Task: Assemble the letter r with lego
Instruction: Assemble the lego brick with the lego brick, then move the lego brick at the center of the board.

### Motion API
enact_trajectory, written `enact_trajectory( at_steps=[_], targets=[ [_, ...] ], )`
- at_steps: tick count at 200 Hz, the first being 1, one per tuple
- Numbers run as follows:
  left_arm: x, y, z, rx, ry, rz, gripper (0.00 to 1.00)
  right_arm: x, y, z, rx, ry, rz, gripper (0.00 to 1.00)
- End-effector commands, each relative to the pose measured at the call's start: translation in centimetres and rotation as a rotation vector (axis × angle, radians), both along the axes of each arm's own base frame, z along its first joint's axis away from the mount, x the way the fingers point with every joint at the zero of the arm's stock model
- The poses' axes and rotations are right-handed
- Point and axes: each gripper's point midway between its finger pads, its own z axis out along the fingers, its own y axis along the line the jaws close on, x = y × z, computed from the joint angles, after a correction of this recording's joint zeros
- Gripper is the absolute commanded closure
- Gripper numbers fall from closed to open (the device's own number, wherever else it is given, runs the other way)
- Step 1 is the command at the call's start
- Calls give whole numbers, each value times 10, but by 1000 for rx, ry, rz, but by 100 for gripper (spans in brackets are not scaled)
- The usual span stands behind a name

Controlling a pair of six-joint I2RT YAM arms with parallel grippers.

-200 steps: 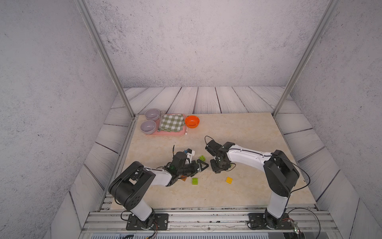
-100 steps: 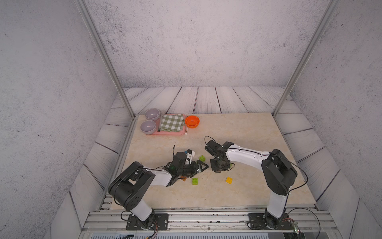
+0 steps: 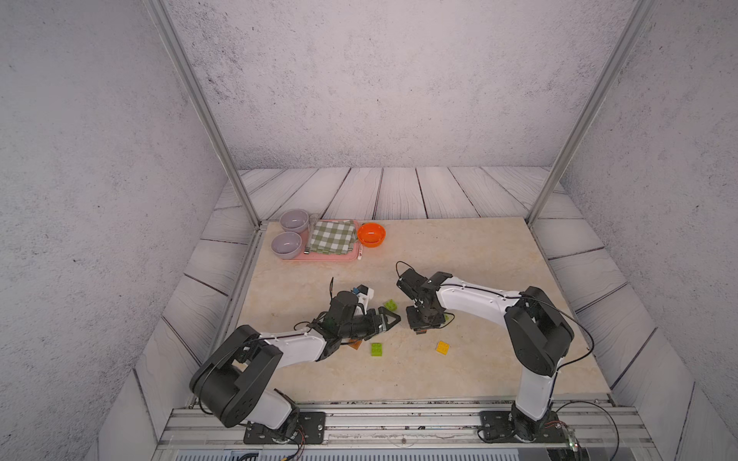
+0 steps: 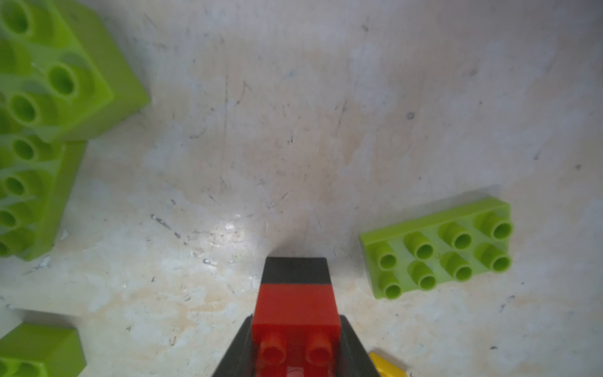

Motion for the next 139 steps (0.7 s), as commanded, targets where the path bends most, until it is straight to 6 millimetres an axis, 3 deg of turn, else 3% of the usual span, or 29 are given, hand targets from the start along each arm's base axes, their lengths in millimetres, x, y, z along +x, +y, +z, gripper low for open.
enact_trajectory(
  at_steps=[1,22,41,68,107,139],
  targets=[
    [-1,17,9,94,-29,24,19,-23,-17,-22,-65,93,32,100],
    [-16,38,10,230,-32,26,20,-15,-8,21,48,-29,67,100],
    [-31,57,5,363,-19,11,22,-21,-2,53,180,-98,89,100],
    [-48,56,-12,408,25,-31,34,-38,7,88,383,-164,110,100],
    [-48,58,-38,463,72,-31,58,-53,-2,129,517,-272,112,100],
    [-48,59,-57,505,101,-43,67,-54,-16,144,492,-318,99,100]
  ],
)
